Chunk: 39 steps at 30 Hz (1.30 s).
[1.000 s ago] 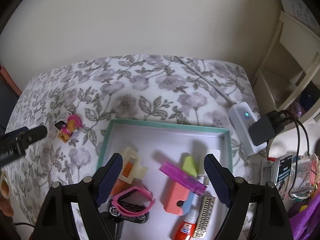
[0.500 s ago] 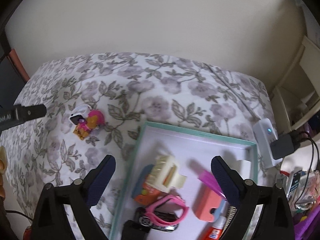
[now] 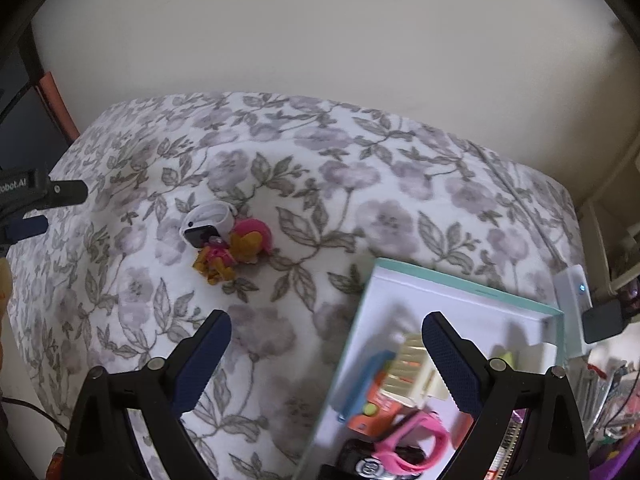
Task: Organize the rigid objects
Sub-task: 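Withdraw both tools from the tray toward the white watch and toy dog, then grasp the white smartwatch with the left tool while the right tool grasps the pink-hatted toy dog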
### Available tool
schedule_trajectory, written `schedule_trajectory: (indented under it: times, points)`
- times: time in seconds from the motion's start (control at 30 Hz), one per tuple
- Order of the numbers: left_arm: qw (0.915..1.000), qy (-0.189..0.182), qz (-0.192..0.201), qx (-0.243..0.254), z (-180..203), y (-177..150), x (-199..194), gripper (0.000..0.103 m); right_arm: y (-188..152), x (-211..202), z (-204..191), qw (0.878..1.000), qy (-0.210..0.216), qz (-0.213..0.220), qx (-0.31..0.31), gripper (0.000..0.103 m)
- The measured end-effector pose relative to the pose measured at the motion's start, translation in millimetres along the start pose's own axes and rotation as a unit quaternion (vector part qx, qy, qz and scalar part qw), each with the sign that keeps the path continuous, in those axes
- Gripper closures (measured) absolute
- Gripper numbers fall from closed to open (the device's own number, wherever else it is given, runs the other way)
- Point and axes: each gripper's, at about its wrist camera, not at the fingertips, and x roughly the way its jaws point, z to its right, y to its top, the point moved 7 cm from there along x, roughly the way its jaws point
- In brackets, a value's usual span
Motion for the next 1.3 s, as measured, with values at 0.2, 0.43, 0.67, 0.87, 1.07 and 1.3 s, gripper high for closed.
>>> schedule_trajectory:
  times: [0.2, 0.43, 0.67, 0.87, 1.07, 1.3]
  points:
    - [0.9997, -0.018, -0.001, -0.018, -9, 8, 14, 0.003, 8, 21, -17, 1.000, 0.017, 0.004, 0.002, 0.005]
    - [0.9975, -0.057, -0.032, 0.027, 27, 4, 45, 0.003, 15, 56, -50, 0.999, 0.044, -0.004, -0.022, 0.005]
    - [0.9939, -0.065, -0.047, 0.076, 56, 1, 75, 0.003, 20, 89, -65, 0.998, 0.062, -0.026, -0.020, 0.005]
    - [0.9911, -0.047, -0.047, 0.115, 69, 1, 100, 0.004, 33, 104, -76, 0.997, 0.067, -0.025, -0.023, 0.005]
    - [0.9864, -0.036, -0.053, 0.152, 84, -3, 122, 0.024, 37, 114, -73, 0.998, 0.061, -0.026, -0.014, 0.008]
    - [0.9828, -0.046, -0.049, 0.172, 95, -7, 125, 0.065, 36, 108, -63, 0.996, 0.083, -0.023, 0.017, 0.028]
